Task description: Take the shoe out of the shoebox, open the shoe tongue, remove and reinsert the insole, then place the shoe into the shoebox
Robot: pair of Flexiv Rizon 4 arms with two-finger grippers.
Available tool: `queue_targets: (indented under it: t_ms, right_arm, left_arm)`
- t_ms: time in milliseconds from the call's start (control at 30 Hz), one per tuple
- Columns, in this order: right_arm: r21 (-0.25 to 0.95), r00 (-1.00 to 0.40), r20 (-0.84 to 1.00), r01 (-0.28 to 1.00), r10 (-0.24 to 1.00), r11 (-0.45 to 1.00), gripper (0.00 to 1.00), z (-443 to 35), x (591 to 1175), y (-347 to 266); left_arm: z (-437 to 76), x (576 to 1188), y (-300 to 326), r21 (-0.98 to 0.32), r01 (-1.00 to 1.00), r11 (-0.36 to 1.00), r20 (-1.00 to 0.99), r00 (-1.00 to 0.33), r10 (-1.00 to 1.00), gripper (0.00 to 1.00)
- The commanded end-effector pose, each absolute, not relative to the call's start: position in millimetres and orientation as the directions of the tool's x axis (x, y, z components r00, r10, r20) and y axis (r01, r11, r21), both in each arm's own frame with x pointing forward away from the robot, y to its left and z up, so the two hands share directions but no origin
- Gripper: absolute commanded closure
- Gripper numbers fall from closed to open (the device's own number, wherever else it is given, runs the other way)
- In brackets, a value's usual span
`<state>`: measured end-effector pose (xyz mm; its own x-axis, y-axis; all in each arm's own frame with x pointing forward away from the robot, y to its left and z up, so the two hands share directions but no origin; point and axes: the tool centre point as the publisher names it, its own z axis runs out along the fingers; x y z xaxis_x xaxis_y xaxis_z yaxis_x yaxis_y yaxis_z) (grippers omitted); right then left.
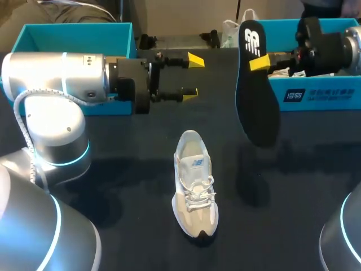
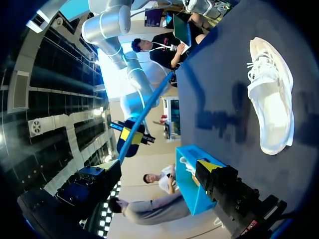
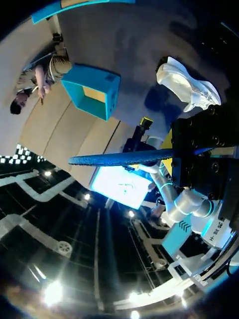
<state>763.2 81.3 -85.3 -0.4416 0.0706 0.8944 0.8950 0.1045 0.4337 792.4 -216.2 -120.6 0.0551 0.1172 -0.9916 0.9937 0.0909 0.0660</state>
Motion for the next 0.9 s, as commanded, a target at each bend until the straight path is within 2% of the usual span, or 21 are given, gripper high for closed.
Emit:
queue_targets:
  t_ms: [33, 300, 467, 533, 667, 900]
  right_arm:
    - [0.432, -0.441, 0.895, 0.894, 0.066, 0.114, 1.0, -87, 768, 84]
    - [0.432, -0.441, 0.895, 0.894, 0.066, 0.114, 1.0, -87, 768, 84]
    - [0.239, -0.25, 0.965, 0.964, 0.083, 0.118, 1.0, -101, 800, 91]
    - [0.199, -0.212, 0.969, 0.974, 0.125, 0.108, 1.0, -102, 808, 92]
    - [0.121, -0.133, 0.983, 0.988, 0.128, 0.099, 1.0, -106, 820, 96]
    - [0.108, -0.121, 0.984, 0.989, 0.133, 0.098, 1.0, -107, 821, 96]
  left_arm:
    - [-122, 792, -218, 0.068, 0.993, 0.093, -0.992, 0.057, 0.116, 0.0]
    - [-122, 792, -218, 0.068, 0.993, 0.093, -0.992, 0.057, 0.116, 0.0]
    - [-122, 792, -218, 0.068, 0.993, 0.093, -0.992, 0.057, 0.116, 0.0]
    - [-122, 792, -218, 0.068, 0.993, 0.093, -0.992, 0.057, 0.116, 0.0]
    - [-122, 792, -218, 0.068, 0.993, 0.093, -0.992, 0.057, 0.116, 0.0]
    - [-122, 792, -218, 0.068, 0.993, 0.093, -0.992, 0.057, 0.116, 0.0]
